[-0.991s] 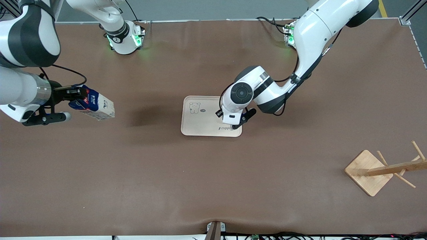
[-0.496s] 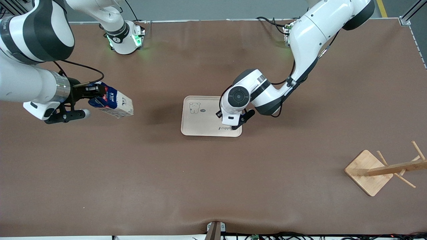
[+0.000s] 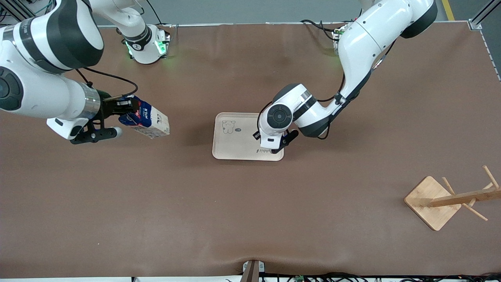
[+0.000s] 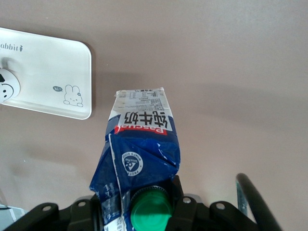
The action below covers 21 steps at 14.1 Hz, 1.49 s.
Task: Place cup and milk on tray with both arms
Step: 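Lower the mug onto the tray with the left gripper while the right gripper carries milk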
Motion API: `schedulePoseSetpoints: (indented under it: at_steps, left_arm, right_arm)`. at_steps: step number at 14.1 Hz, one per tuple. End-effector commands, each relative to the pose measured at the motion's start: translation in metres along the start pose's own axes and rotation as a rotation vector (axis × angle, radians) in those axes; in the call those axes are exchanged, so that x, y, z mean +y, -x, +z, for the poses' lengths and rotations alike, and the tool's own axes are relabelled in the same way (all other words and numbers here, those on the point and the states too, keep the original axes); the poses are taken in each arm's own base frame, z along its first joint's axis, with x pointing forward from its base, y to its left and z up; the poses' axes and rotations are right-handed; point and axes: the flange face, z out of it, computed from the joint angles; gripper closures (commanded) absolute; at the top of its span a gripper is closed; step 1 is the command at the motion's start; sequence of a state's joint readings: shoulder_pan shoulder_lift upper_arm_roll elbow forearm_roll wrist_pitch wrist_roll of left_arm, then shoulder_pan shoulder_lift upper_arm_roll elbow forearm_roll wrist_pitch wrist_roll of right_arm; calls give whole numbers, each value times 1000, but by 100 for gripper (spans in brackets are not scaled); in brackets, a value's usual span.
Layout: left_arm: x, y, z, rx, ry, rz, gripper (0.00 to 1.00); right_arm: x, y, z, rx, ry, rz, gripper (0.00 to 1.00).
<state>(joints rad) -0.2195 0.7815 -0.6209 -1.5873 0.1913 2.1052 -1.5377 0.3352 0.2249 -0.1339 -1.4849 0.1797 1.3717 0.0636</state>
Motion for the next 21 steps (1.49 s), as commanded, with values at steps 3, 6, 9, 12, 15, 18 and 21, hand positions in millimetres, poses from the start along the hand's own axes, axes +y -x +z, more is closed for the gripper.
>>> schedulePoseSetpoints:
  at_steps: [3,6,9,12,15,18,21]
  left_arm:
    - [15,-14,-44,23,68,-36,0]
    - [12,-31,-84,40,62,-59,0]
    - [-1,-43,-137,71,55,-66,0]
    - [-21,-58,-191,122,89,-41,0]
    - [-48,-83,-233,158,88,23,0]
    - [-75,-103,-270,196,86,93,0]
    - [-108,-130,-304,227,69,157,0]
  right_arm:
    - [-51,3,13,-11,11,47,100]
    - [-85,2,32,10,23,54,100]
    - [-131,1,60,31,44,78,100]
    - [-177,0,83,57,57,107,100]
    - [-209,-9,111,72,69,106,100]
    - [-237,-18,150,64,99,82,100]
    - [-245,-36,175,96,96,77,100]
